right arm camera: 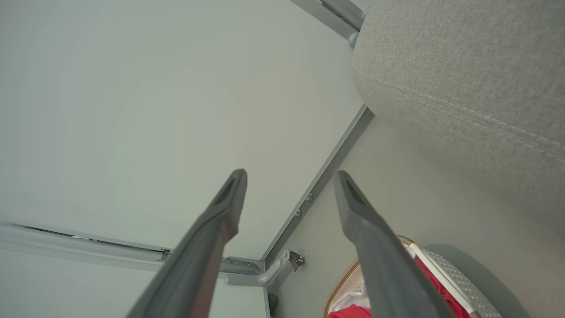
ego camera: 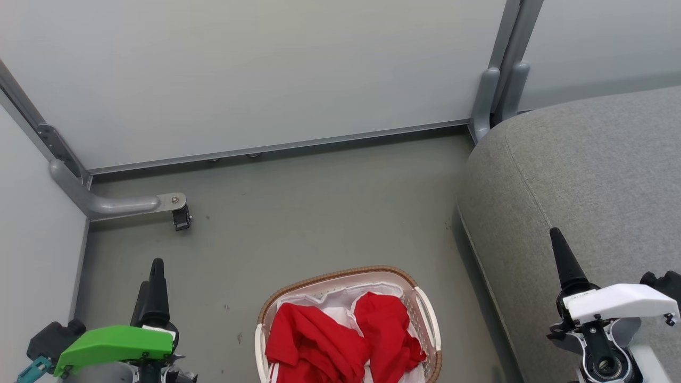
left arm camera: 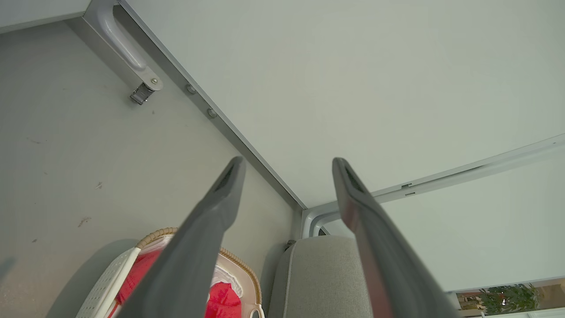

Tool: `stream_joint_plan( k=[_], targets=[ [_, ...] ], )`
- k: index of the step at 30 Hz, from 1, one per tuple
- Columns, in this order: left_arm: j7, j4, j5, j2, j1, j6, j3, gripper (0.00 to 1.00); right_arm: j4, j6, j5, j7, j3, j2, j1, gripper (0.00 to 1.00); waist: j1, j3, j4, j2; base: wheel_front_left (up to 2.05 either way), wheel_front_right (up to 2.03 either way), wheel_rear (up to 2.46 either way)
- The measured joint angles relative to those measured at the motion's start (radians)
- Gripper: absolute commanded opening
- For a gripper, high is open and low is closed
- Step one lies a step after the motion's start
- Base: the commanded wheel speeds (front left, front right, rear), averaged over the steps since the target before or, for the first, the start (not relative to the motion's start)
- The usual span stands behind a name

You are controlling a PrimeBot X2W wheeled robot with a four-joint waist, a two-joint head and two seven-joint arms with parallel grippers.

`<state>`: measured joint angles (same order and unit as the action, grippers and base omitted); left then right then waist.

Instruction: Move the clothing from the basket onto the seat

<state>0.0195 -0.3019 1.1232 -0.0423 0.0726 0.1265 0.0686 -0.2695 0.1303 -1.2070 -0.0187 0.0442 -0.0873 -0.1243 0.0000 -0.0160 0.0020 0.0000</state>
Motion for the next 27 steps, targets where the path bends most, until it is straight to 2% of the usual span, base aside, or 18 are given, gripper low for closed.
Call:
stream_joint_plan(
  k=[12, 27],
  targets=[
    [0.043, -0.005, -0.248, 0.0, -0.001, -0.013, -0.021, 1.0, 0.005, 0.0, 0.262, -0.044, -0.007, 0.013, 0.002, 1.0, 0.0, 0.0, 0.0, 0.0, 0.0, 0.0, 0.0],
    [0.089, -0.029, -0.464, -0.001, -0.022, -0.043, -0.062, 1.0, -0.003, 0.0, 0.501, -0.089, -0.04, 0.008, 0.022, 1.0, 0.0, 0.007, 0.003, 0.0, 0.0, 0.0, 0.0]
  ],
)
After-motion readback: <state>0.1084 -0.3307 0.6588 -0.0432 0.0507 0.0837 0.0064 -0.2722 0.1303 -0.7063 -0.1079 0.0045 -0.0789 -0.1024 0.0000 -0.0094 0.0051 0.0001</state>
